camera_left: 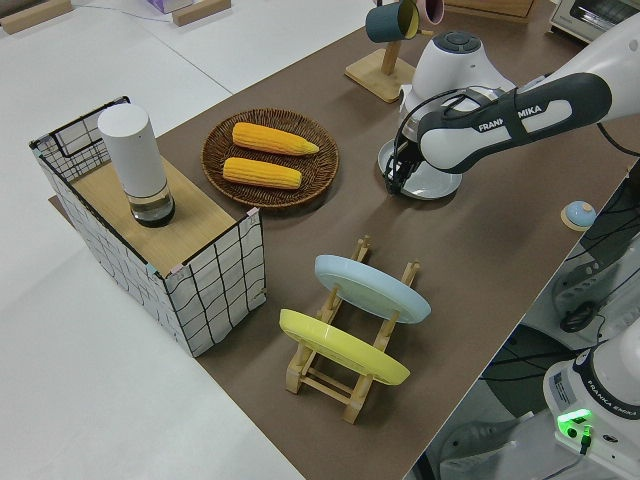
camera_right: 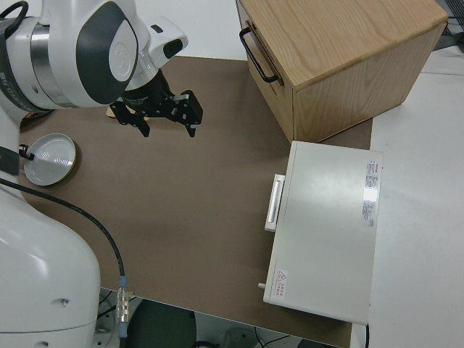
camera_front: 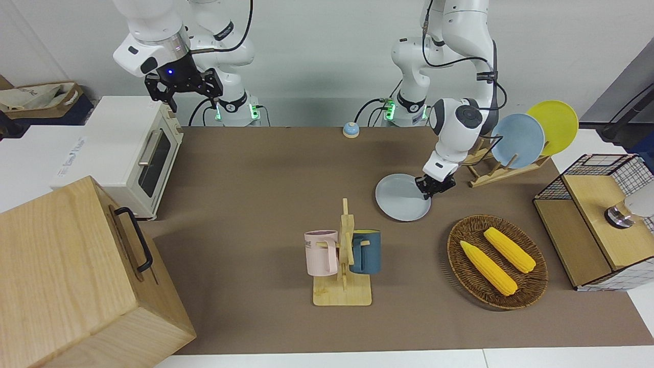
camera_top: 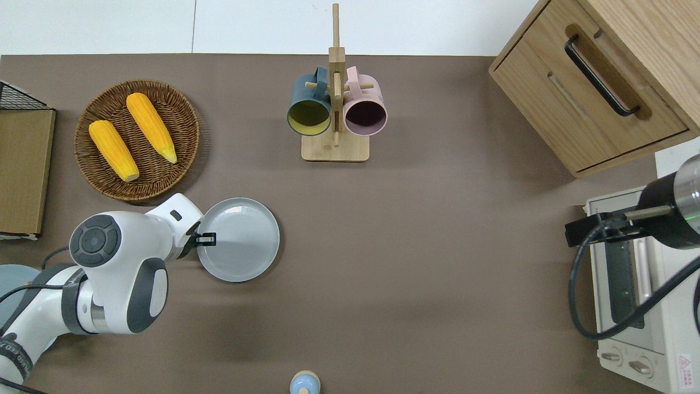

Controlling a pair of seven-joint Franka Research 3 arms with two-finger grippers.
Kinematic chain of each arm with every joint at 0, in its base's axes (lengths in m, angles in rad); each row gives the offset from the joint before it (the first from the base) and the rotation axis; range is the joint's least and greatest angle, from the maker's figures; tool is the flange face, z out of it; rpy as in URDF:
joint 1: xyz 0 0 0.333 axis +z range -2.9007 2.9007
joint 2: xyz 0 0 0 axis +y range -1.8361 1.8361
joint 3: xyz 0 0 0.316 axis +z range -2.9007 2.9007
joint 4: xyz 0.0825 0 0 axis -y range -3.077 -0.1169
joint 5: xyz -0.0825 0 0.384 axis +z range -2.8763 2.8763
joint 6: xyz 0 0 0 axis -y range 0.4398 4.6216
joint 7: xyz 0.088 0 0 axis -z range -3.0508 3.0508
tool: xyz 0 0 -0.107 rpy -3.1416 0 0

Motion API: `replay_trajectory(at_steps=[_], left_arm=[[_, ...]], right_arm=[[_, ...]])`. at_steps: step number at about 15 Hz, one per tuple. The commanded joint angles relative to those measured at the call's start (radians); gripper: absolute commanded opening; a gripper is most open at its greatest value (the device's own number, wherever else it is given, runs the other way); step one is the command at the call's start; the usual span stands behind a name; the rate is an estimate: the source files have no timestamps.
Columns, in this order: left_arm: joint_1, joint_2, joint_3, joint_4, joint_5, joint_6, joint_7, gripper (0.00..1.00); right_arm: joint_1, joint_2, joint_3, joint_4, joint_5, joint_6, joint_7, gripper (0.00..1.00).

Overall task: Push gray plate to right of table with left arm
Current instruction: 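Lower the left gripper against the gray plate's rim, then push the gray plate across the table away from the left arm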

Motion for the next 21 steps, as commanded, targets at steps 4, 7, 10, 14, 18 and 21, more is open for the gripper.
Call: replay_trajectory(at_steps=[4,7,10,14,18,21], left_arm=[[-0.044,0.007,-0.015,-0.020,-0.012,0.019,-0.106,0.00],[-0.103,0.010,-0.017,-0.020,-0.012,0.027,-0.189,0.00],[-0.152,0.031,-0.017,-0.019,-0.012,0.048,-0.257,0.00],[-0.224,0.045,-0.018,-0.016,-0.012,0.076,-0.360,0.00],[-0.310,0.066,-0.018,-0.011,-0.012,0.119,-0.475,0.00],[-0.357,0.082,-0.031,-0.007,-0.012,0.134,-0.545,0.00]], right_arm=[[-0.020,-0.002,0.016,0.009,0.004,-0.016,0.013,0.983],[-0.019,-0.002,0.016,0.009,0.004,-0.016,0.013,0.983],[-0.020,-0.002,0.016,0.009,0.004,-0.016,0.012,0.983],[-0.019,-0.002,0.016,0.009,0.004,-0.016,0.013,0.983],[-0.020,-0.002,0.016,0.009,0.004,-0.016,0.013,0.983],[-0.020,-0.002,0.016,0.009,0.004,-0.016,0.013,0.983]])
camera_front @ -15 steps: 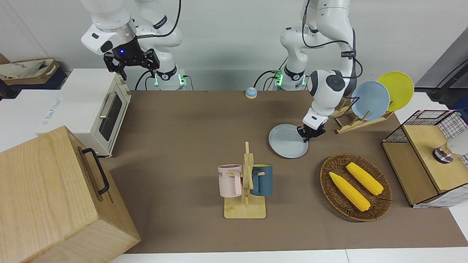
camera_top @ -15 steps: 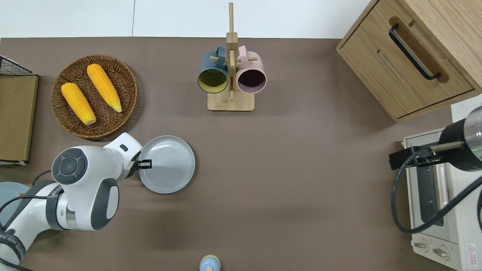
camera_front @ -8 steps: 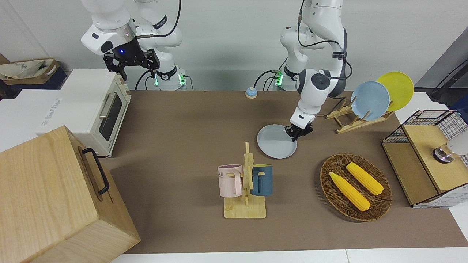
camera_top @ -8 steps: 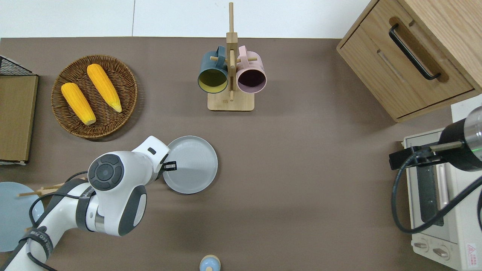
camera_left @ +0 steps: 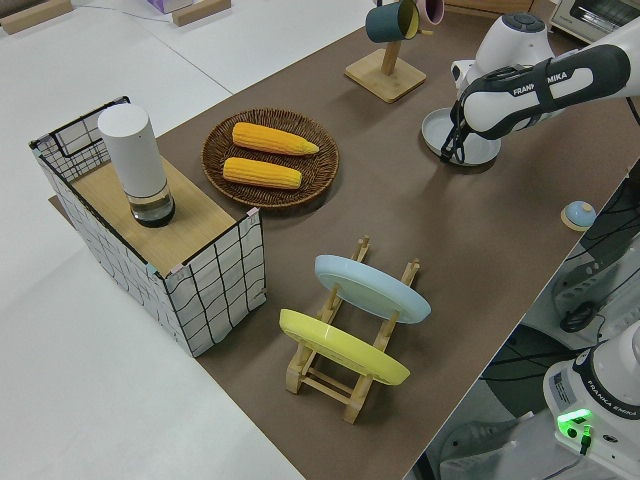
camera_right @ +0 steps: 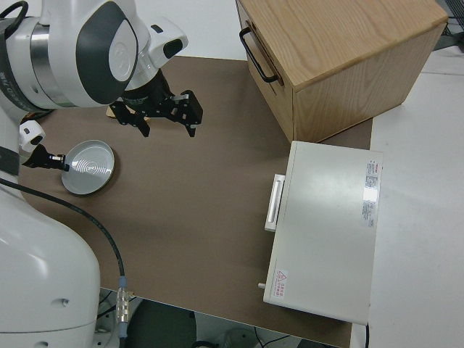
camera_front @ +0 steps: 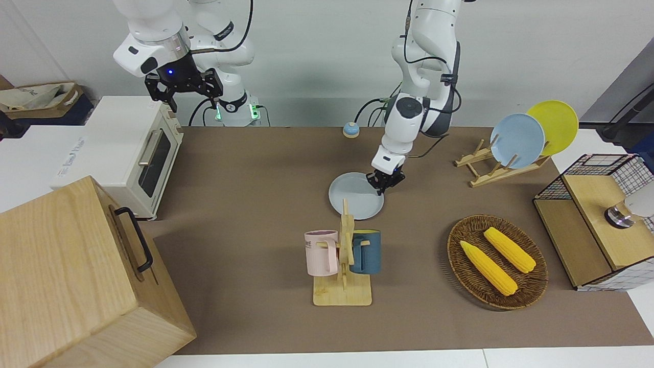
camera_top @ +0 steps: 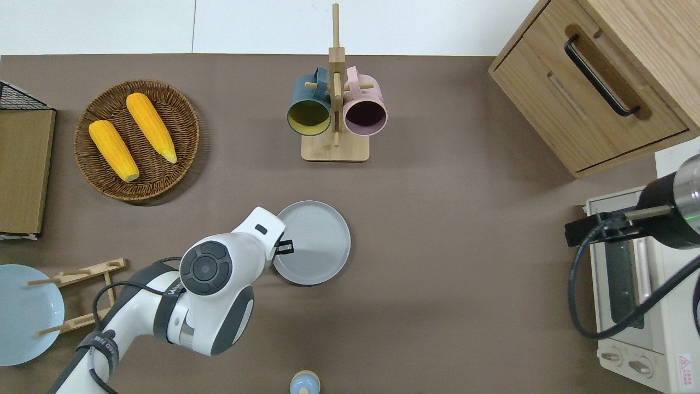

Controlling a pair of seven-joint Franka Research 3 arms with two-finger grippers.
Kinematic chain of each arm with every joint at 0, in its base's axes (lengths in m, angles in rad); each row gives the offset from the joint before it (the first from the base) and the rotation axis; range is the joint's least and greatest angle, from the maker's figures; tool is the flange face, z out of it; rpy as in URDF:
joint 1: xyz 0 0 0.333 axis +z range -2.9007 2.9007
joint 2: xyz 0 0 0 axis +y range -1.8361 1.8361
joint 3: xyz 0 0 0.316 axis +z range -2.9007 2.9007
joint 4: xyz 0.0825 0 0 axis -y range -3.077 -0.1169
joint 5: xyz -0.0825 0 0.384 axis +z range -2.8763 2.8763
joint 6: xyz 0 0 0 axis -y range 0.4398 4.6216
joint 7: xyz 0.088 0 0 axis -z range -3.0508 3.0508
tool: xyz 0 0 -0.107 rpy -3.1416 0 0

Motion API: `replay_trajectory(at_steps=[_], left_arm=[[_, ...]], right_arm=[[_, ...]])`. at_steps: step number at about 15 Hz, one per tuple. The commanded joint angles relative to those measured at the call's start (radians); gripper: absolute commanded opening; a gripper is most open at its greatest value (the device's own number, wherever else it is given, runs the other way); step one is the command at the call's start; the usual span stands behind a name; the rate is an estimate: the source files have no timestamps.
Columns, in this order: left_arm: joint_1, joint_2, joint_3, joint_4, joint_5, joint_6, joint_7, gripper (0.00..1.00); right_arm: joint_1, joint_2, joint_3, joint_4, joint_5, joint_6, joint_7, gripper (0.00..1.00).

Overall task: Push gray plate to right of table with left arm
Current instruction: 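Push the gray plate across the table away from the left arm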

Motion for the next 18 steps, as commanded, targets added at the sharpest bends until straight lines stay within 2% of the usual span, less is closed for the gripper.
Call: replay_trajectory(at_steps=[1,6,18], left_arm=[[-0.075,0.066,-0.016,-0.005,-0.008,0.059,-0.107,0.00],[-0.138,0.091,-0.045,0.019,-0.008,0.082,-0.229,0.00],[-0.313,0.229,-0.042,0.196,0.007,0.072,-0.451,0.00]], right_arm=[[-0.019,-0.002,0.016,0.009,0.004,-0.016,0.013,0.983],[-0.019,-0.002,0.016,0.009,0.004,-0.016,0.013,0.983],[-0.019,-0.002,0.016,0.009,0.004,-0.016,0.013,0.983]])
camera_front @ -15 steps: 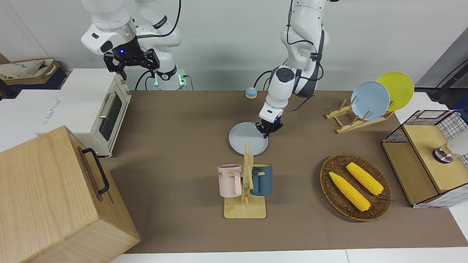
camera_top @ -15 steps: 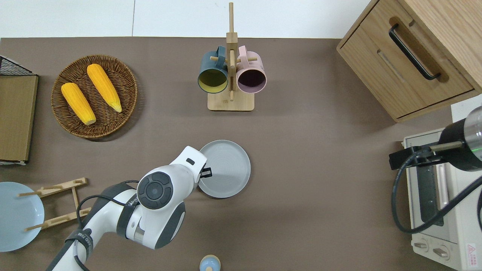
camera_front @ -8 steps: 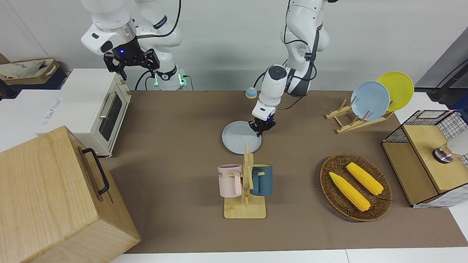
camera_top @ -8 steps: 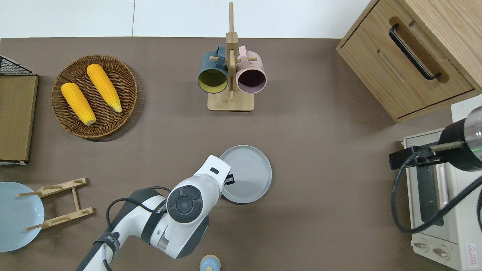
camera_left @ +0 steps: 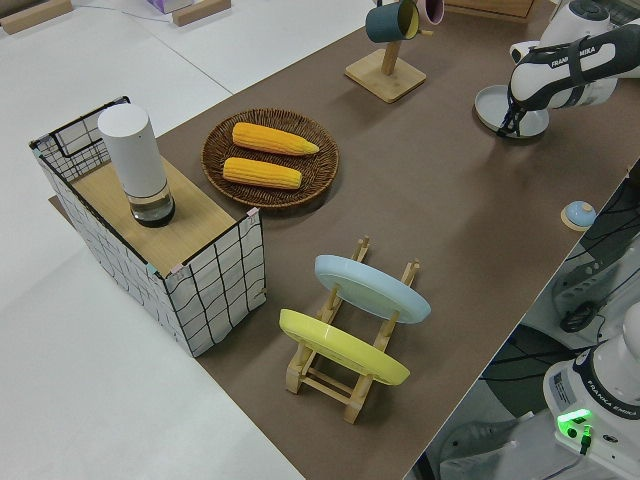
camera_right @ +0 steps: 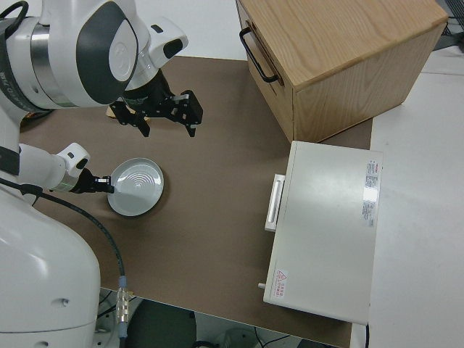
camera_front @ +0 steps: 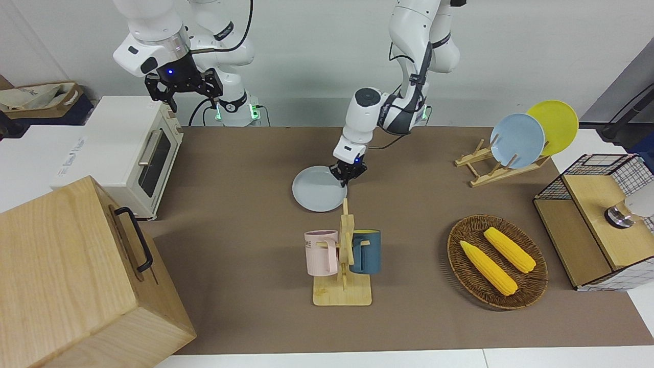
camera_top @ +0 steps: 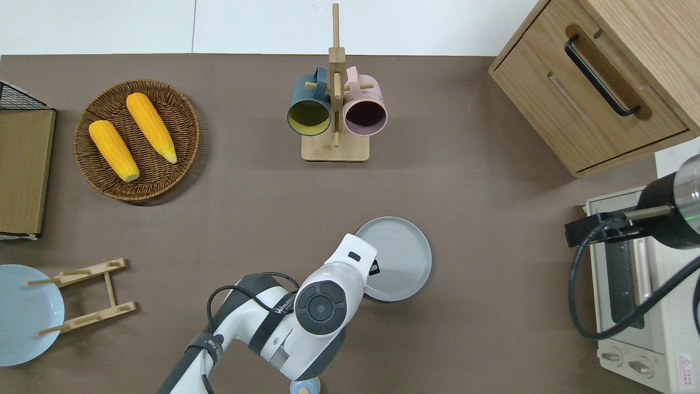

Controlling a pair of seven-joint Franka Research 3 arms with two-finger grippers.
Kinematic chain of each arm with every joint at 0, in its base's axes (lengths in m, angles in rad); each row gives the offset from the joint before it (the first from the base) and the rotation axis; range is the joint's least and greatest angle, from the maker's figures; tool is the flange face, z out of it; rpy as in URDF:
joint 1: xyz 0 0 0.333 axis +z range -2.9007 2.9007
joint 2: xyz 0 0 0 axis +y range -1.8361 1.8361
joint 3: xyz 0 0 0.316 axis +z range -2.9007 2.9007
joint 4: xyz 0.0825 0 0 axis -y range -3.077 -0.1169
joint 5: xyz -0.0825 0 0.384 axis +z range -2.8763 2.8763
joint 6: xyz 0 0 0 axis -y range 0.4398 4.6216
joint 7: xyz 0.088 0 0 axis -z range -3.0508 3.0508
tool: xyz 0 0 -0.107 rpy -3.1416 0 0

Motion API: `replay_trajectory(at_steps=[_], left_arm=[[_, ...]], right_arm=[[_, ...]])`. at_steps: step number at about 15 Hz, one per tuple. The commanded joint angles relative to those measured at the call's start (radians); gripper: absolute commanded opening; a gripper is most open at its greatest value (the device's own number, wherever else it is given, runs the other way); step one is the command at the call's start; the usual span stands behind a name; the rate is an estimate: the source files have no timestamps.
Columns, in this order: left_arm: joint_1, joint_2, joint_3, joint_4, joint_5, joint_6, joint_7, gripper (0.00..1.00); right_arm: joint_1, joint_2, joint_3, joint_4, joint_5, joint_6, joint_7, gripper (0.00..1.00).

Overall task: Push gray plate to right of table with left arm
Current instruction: 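Push the gray plate across the table away from the left arm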

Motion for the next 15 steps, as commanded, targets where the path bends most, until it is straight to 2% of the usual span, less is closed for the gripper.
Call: replay_trajectory(at_steps=[1,3,6,10,15], left_arm=[[-0.069,0.134,0.002,0.099,0.006,0.008,-0.076,0.00],[-0.092,0.155,0.004,0.127,0.013,0.003,-0.103,0.00],[-0.104,0.189,0.002,0.187,0.096,-0.010,-0.201,0.00],[-0.135,0.217,0.001,0.253,0.102,-0.040,-0.238,0.00],[-0.158,0.229,0.001,0.275,0.104,-0.041,-0.264,0.00]], right_arm=[[-0.020,-0.002,0.016,0.009,0.004,-0.016,0.013,0.983],[-0.020,-0.002,0.016,0.009,0.004,-0.016,0.013,0.983],[-0.020,-0.002,0.016,0.009,0.004,-0.016,0.012,0.983],[-0.020,-0.002,0.016,0.009,0.004,-0.016,0.012,0.983],[-0.019,-0.002,0.016,0.009,0.004,-0.016,0.013,0.983]])
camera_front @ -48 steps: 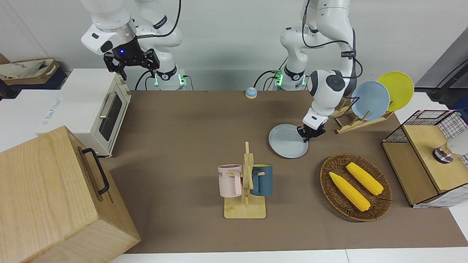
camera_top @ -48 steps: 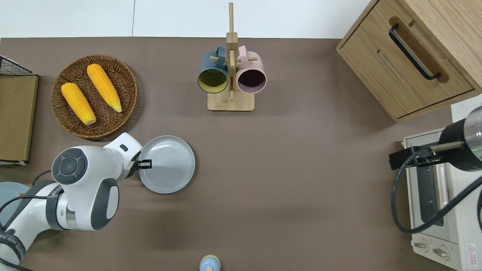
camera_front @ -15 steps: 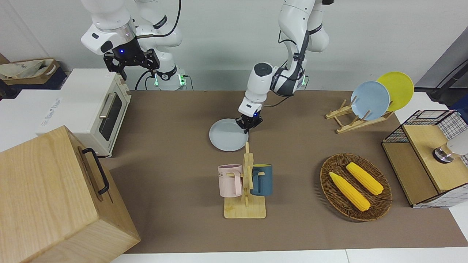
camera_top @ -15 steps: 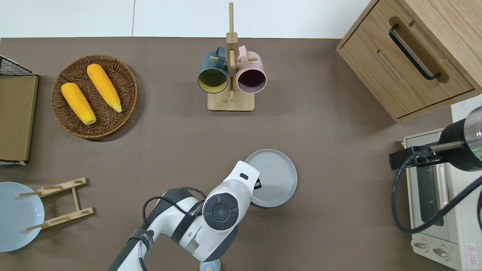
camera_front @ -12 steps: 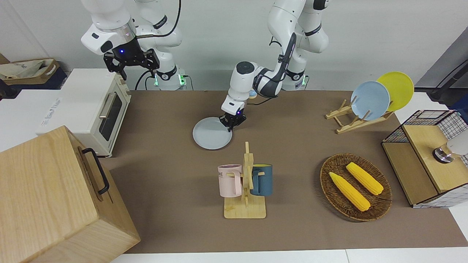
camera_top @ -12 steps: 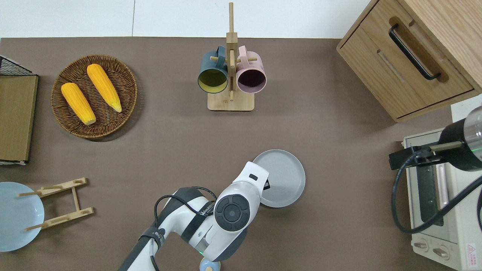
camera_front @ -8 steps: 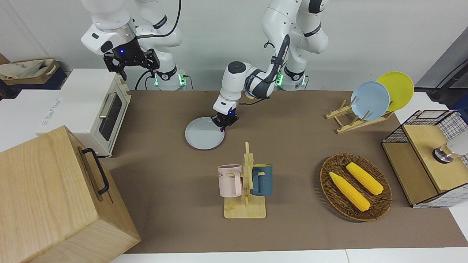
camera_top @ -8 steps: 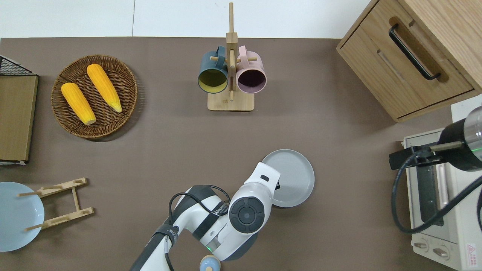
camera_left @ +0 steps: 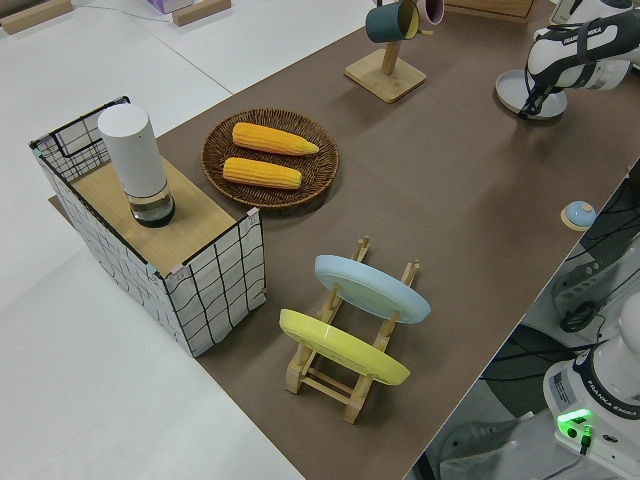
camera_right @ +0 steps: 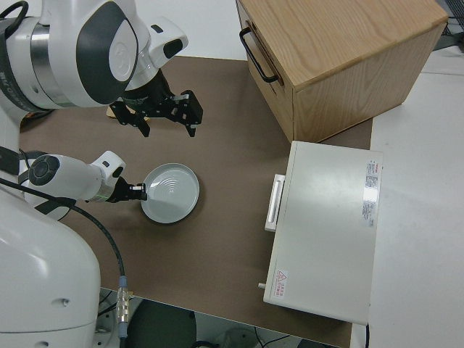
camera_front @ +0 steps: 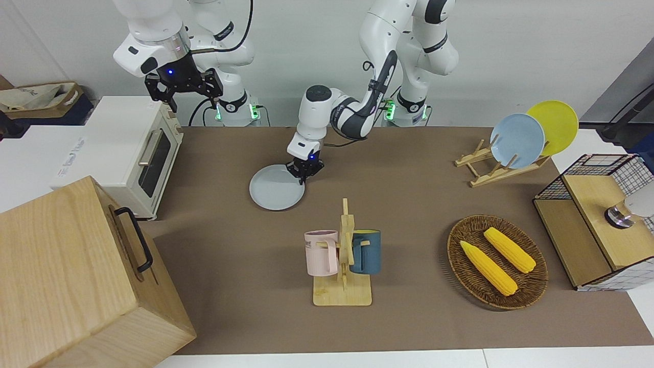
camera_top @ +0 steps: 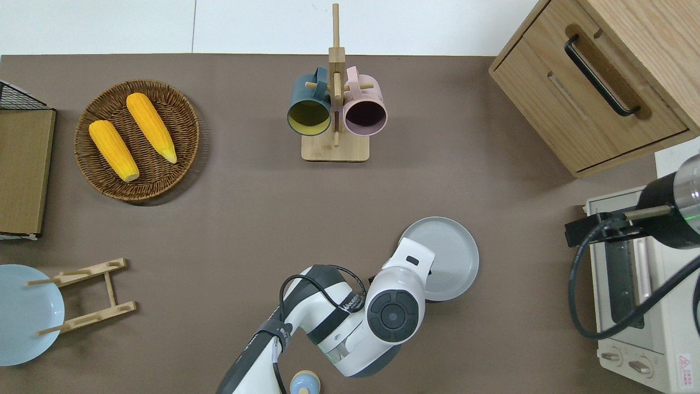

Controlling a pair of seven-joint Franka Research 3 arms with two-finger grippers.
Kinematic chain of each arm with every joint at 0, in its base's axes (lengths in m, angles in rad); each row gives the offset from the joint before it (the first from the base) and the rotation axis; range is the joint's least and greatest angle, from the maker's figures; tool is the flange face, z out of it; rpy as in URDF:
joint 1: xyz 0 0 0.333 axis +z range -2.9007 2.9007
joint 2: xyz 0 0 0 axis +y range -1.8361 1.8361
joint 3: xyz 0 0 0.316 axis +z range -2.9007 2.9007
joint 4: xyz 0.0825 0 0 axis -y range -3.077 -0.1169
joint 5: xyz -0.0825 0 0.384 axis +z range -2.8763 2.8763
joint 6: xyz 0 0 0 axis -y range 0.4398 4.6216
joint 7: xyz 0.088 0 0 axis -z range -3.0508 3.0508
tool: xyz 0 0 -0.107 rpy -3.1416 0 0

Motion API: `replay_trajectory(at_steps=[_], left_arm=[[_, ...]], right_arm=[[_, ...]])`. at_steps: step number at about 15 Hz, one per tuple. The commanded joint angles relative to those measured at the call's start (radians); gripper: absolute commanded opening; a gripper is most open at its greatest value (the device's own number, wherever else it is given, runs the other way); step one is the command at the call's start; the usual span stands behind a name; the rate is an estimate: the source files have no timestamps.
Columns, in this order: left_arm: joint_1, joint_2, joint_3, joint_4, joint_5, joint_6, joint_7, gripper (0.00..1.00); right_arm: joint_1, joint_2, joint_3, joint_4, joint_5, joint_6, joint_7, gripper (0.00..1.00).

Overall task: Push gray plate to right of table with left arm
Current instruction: 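Push the gray plate across the table away from the left arm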

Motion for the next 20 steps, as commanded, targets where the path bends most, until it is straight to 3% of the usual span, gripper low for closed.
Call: replay_trajectory(at_steps=[1,3,5,6,9,11,20], left_arm=[[-0.030,0.068,0.005,0.046,0.022,-0.016,-0.044,0.00],[-0.030,0.068,0.005,0.046,0.022,-0.016,-0.044,0.02],[-0.030,0.069,0.005,0.060,0.022,-0.031,-0.044,0.51],[-0.030,0.069,0.005,0.070,0.022,-0.049,-0.044,0.69],[-0.030,0.068,0.007,0.089,0.022,-0.073,-0.043,0.90],[-0.030,0.066,0.007,0.092,0.022,-0.089,-0.043,0.98],[-0.015,0.014,0.014,0.089,0.030,-0.174,0.012,0.98]], right_arm=[[-0.020,-0.002,0.016,0.009,0.004,-0.016,0.012,0.983],[-0.020,-0.002,0.016,0.009,0.004,-0.016,0.013,0.983],[-0.019,-0.002,0.016,0.009,0.004,-0.016,0.013,0.983],[-0.019,-0.002,0.016,0.009,0.004,-0.016,0.013,0.983],[-0.019,-0.002,0.016,0.009,0.004,-0.016,0.013,0.983],[-0.020,-0.002,0.016,0.009,0.004,-0.016,0.012,0.983],[-0.020,-0.002,0.016,0.009,0.004,-0.016,0.012,0.983]])
